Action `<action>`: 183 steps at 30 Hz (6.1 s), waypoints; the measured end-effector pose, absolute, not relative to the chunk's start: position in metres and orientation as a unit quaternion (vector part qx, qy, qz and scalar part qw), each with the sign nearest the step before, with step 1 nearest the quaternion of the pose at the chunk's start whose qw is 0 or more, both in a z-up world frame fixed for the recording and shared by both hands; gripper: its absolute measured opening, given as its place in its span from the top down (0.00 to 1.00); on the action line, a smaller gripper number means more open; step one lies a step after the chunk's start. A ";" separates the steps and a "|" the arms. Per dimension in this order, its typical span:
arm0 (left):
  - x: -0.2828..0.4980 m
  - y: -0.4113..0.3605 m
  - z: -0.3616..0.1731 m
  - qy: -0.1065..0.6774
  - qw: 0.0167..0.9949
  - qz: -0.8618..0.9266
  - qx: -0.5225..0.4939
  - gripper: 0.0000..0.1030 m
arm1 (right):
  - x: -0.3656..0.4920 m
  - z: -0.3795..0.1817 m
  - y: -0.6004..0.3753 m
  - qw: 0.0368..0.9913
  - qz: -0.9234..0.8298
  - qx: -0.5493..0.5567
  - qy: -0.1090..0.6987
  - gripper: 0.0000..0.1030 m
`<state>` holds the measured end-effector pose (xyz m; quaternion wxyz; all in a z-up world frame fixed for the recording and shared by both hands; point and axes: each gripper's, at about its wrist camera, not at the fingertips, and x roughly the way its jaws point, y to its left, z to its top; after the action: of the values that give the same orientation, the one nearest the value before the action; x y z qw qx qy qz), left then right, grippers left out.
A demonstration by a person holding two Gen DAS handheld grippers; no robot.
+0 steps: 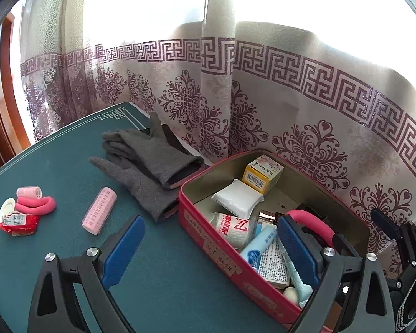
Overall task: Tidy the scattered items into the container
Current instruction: 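Carry the light-blue tube and pink foam roller into the red tin and release, then move the right gripper to the pink curler roller and close on it, then grasp the red snack packet with the left gripper while the right gripper holds the curler, then carry the red packet and pink curler over the red tin and release both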
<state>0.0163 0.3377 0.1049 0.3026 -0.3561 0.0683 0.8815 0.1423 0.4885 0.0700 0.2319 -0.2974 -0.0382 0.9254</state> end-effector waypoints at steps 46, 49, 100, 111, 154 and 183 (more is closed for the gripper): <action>-0.022 0.059 0.009 -0.084 0.046 0.896 -0.434 0.01 | -0.003 0.040 0.324 -0.060 0.910 -0.397 0.104 0.20; -0.024 0.064 0.007 -0.063 0.043 0.898 -0.433 0.01 | -0.027 0.037 0.323 -0.050 0.905 -0.404 0.122 0.20; -0.171 0.096 0.009 -0.016 0.001 0.901 -0.433 0.01 | -0.062 0.013 0.303 -0.028 0.913 -0.397 0.088 0.54; -0.120 0.052 0.012 -0.042 0.001 0.904 -0.425 0.12 | -0.061 0.013 0.303 -0.027 0.913 -0.397 0.087 0.54; -0.034 0.040 0.013 -0.110 0.041 0.904 -0.411 0.12 | -0.044 0.044 0.307 -0.014 0.919 -0.381 0.097 0.69; 0.002 0.130 0.037 -0.036 0.117 0.900 -0.417 0.12 | 0.114 0.068 0.499 0.145 0.911 -0.356 0.151 0.69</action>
<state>0.0020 0.1300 0.0370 0.1174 -0.4175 -0.0360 0.9003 0.1140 0.4994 0.0676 0.1455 -0.3556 0.1511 0.9108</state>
